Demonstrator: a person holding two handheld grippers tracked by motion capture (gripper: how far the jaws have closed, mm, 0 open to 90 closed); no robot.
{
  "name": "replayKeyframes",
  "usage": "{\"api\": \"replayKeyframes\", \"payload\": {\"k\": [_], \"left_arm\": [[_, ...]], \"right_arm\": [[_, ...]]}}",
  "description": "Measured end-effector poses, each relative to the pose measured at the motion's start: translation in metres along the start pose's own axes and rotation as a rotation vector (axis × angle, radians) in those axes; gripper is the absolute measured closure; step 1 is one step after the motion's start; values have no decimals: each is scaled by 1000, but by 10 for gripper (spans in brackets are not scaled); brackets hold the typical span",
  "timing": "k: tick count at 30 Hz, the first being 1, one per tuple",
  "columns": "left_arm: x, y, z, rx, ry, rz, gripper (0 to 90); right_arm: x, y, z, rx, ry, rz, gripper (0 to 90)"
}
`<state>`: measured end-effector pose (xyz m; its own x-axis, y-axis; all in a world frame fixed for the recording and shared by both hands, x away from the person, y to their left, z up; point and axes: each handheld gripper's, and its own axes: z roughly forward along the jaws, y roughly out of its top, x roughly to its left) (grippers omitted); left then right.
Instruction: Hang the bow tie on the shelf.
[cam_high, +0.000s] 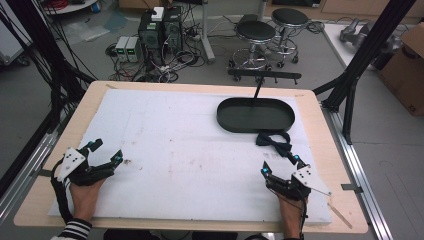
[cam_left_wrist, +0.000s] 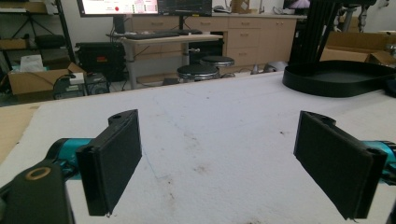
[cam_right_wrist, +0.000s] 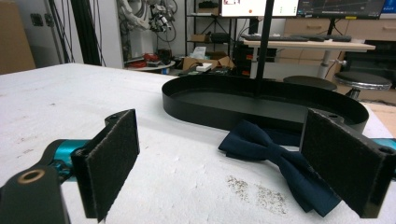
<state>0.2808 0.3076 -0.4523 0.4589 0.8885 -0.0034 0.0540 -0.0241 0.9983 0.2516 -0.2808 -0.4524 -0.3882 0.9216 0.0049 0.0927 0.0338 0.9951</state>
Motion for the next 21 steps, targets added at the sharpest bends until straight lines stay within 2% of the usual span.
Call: {"api": "replayKeyframes", "payload": {"k": [7,11,21], "left_arm": [[1,0,0,-2,3,-11,155],[1,0,0,-3,3,-14,155],[1,0,0,-3,-1,-6,155]], "right_arm": [[1,0,0,0,-5,-18,110],[1,0,-1,-10,-14,-10,110],[2,-1,-1,-16,-14,-21,110]]}}
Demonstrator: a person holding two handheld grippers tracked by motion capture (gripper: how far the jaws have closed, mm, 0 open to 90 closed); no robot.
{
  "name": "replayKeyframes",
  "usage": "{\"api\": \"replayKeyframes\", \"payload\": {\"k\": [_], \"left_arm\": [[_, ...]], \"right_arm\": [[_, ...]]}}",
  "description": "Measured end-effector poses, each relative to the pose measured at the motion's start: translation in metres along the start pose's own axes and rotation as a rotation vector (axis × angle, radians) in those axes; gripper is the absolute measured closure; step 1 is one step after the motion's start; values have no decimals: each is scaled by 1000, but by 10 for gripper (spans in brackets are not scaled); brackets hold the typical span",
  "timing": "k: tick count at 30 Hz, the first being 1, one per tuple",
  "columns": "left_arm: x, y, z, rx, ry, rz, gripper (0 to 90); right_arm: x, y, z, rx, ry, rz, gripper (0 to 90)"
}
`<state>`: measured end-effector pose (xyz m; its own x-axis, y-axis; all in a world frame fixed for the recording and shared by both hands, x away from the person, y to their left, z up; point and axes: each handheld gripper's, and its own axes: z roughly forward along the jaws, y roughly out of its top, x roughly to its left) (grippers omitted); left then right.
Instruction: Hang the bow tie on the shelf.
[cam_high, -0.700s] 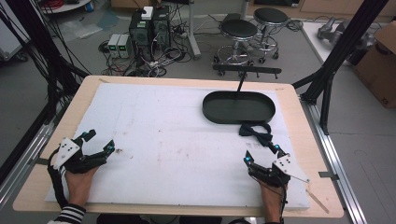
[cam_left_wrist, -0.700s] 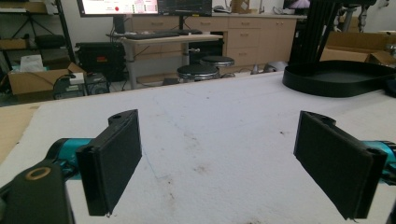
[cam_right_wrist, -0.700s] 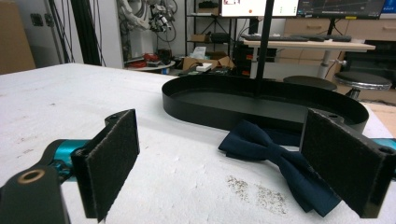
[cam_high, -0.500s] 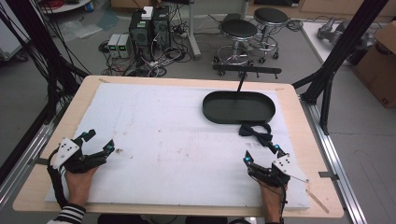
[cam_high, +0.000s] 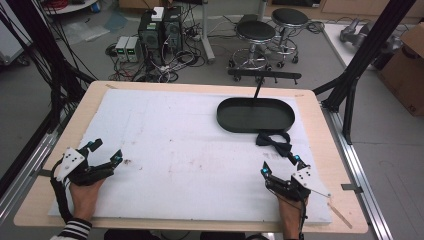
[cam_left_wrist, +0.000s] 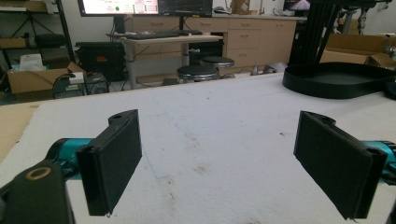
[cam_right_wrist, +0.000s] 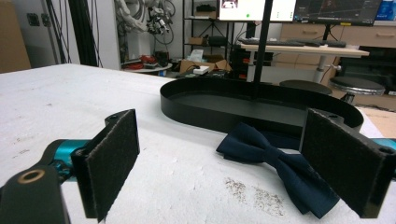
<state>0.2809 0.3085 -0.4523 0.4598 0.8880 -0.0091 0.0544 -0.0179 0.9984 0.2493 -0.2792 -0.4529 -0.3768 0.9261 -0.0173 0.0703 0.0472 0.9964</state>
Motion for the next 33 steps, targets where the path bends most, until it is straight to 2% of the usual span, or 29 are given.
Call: {"api": "replayKeyframes", "payload": {"k": [2,9,16,19,24,33], "left_arm": [[0,0,0,1,0,0,155],[0,0,0,1,-1,-1,155],[0,0,0,-1,2,-6,153],[0,0,0,-3,4,-9,153],[0,0,0,-3,3,-9,153],[0,0,0,-3,3,-9,153]], "right_arm": [[-1,0,-1,-10,-5,-2,110],[0,1,1,8,0,2,109],[-2,4,7,71,30,-13,110],[-4,7,7,77,43,-24,110],[-13,18,5,87,46,-18,110],[-36,35,7,169,30,10,110]]}}
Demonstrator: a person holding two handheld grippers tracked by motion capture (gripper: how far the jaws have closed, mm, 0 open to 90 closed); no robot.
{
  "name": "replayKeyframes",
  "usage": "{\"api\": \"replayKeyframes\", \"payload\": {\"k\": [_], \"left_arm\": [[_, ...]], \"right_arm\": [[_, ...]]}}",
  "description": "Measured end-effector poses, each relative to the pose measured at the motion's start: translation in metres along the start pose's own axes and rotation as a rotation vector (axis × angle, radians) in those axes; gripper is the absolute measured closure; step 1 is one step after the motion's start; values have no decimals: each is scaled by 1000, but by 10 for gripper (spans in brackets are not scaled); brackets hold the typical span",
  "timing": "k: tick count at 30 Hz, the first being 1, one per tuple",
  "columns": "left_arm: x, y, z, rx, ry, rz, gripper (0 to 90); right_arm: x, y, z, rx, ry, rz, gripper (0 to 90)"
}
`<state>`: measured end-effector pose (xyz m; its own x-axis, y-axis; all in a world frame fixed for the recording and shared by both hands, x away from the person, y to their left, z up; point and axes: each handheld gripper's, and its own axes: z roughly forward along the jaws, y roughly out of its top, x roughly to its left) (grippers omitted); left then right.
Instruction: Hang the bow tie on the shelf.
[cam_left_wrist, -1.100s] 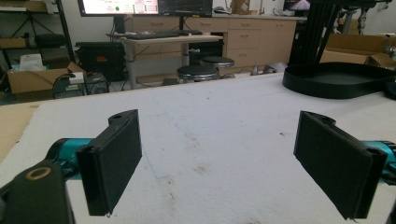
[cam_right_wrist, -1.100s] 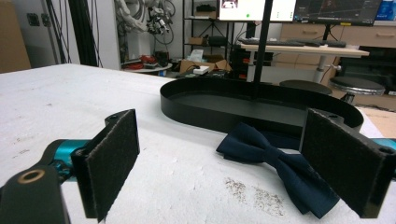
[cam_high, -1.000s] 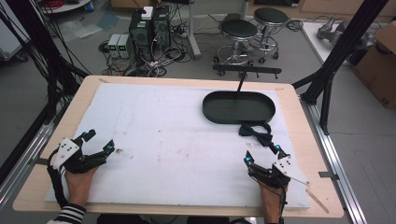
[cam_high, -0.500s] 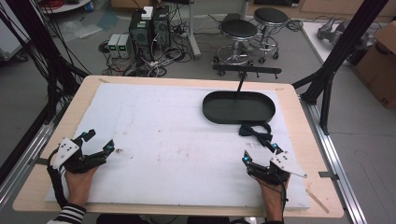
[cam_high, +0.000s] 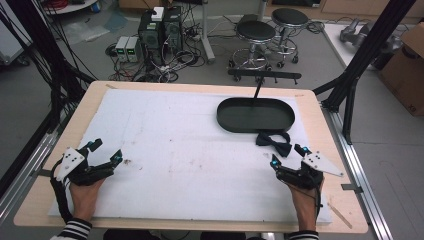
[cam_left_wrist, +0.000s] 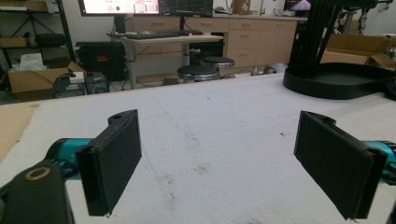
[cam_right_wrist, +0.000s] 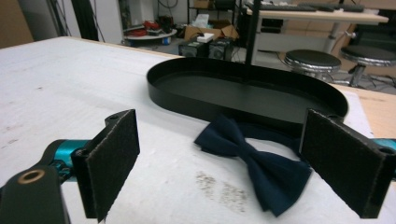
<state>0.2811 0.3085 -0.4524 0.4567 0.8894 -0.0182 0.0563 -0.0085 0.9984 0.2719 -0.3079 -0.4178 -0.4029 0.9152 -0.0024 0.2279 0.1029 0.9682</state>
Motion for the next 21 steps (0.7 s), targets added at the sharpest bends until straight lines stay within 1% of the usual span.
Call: {"api": "replayKeyframes", "payload": {"k": [3,4,5,7,9,11,12,14,15,17,18,21], "left_arm": [[0,0,0,0,1,0,153],[0,0,0,0,1,0,153],[0,0,0,0,2,0,153],[0,0,0,1,2,1,153],[0,0,0,1,2,0,153],[0,0,0,0,2,0,153],[0,0,0,0,2,0,153],[0,0,0,1,2,0,153],[0,0,0,1,2,0,153],[0,0,0,1,2,0,153],[0,0,0,1,2,1,153],[0,0,0,1,2,0,153]], "right_arm": [[-8,5,2,30,-7,8,110],[-13,9,4,58,-13,2,110],[-13,9,4,58,-13,2,110],[-19,15,9,97,-18,-14,110],[-24,18,12,119,-15,-18,110],[-28,19,16,136,-4,-14,110],[-28,19,16,136,-4,-14,110],[-33,20,20,167,5,-20,110],[-37,19,23,191,8,-17,110],[-38,18,24,199,8,-12,110],[-41,17,26,215,11,-3,110],[-47,17,33,256,15,0,110]]}}
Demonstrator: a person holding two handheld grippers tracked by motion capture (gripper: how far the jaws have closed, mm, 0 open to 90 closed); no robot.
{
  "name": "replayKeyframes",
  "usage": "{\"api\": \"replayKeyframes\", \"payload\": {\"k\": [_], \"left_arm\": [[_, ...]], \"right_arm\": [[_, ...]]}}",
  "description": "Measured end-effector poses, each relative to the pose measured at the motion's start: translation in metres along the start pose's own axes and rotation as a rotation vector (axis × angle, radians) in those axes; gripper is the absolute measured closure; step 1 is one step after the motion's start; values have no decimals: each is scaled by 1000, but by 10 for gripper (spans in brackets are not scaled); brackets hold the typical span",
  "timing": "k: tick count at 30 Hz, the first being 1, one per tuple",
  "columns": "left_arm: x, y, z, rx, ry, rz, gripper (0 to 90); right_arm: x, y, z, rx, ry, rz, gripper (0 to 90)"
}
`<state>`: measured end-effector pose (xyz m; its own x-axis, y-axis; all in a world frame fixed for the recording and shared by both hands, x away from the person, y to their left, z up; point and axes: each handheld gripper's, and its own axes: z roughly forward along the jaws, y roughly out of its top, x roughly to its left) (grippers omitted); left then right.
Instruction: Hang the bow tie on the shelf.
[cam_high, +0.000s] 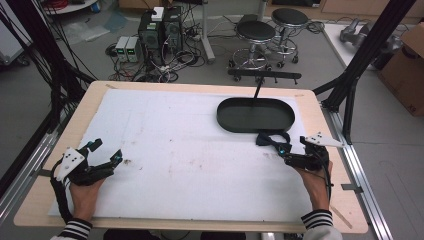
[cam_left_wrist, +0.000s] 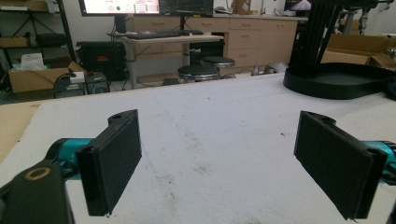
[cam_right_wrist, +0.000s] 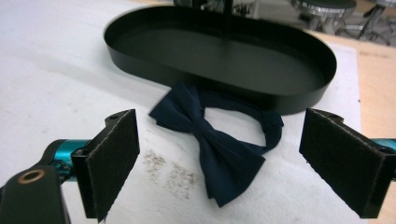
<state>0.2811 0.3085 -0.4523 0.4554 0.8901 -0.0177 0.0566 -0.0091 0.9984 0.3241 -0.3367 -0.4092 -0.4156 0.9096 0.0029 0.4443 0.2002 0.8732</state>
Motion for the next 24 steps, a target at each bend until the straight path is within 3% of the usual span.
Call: {"api": "replayKeyframes", "payload": {"k": [3,5,12,19,24], "left_arm": [[0,0,0,0,0,0,153],[0,0,0,-1,0,-1,153],[0,0,0,1,1,0,153],[0,0,0,2,1,0,153],[0,0,0,2,-1,2,153]], "right_arm": [[-10,3,8,56,7,9,110],[-13,3,10,65,12,15,110],[-32,-4,19,101,63,130,165],[-33,-7,27,140,97,138,215],[-30,-8,33,178,103,109,231]]}}
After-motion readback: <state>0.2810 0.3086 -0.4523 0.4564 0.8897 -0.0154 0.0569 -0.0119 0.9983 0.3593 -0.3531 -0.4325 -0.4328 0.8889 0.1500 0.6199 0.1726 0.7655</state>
